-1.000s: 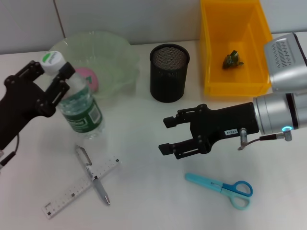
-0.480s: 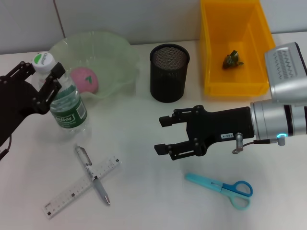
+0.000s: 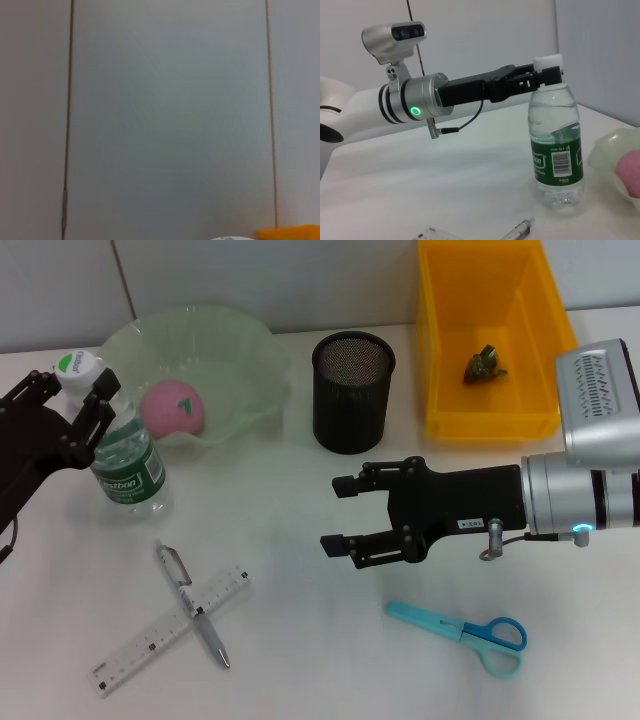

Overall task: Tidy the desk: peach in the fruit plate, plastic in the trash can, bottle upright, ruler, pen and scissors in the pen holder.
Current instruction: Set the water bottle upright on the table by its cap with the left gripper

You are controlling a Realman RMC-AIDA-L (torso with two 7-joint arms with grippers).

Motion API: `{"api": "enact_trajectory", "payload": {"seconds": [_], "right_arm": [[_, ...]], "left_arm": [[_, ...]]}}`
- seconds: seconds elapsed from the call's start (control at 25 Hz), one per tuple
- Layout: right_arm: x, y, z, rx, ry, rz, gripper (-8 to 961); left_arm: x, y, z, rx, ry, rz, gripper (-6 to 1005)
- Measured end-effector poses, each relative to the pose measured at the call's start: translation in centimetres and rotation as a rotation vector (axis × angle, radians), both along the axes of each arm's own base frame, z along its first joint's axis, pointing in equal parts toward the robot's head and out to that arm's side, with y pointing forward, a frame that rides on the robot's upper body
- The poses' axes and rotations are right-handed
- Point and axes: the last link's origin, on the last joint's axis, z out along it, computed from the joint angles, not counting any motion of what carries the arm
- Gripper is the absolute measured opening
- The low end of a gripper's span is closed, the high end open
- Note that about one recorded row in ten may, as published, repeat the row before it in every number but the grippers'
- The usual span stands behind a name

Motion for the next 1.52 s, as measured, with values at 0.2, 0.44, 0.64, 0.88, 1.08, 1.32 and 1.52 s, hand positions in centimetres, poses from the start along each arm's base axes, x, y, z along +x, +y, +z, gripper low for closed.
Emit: {"api": "enact_trajectory", "payload": {"seconds": [0.2,0.44,0.64,0.88,1.08,1.32,1.52], "right_arm": [[-0.08,0.07,0.01,0.001,0.001,0.001,769],[-0.08,0.25,0.06,0.006,-0.003,-0.003,770],[-0.13,0.29,0.00,0.005,-0.006,0.000,770],[-0.22,0.34,-0.01,0.004,-0.006,0.001,770],[-0.22,0.34,-0.02,0.004,-0.007,0.001,770],[-0.28,0.40,-0.04,0.004,-0.008,0.001,770],[-0.24,0.45,-0.09,0.005,-0.012,-0.003,770]], "left_arm": [[-0.20,0.37,-0.09,-0.001,0.010,0.024,434],[-0.29,0.57,-0.17,-0.003,0.017,0.035,434],[-0.24,0.71,-0.27,-0.008,0.022,0.037,434],[-0.18,0.86,-0.35,-0.012,0.027,0.038,434],[-0.14,0.92,-0.37,-0.013,0.028,0.038,434],[-0.07,1.02,-0.45,-0.011,0.042,0.032,435],[-0.05,1.03,-0.46,-0.011,0.044,0.031,434]]}}
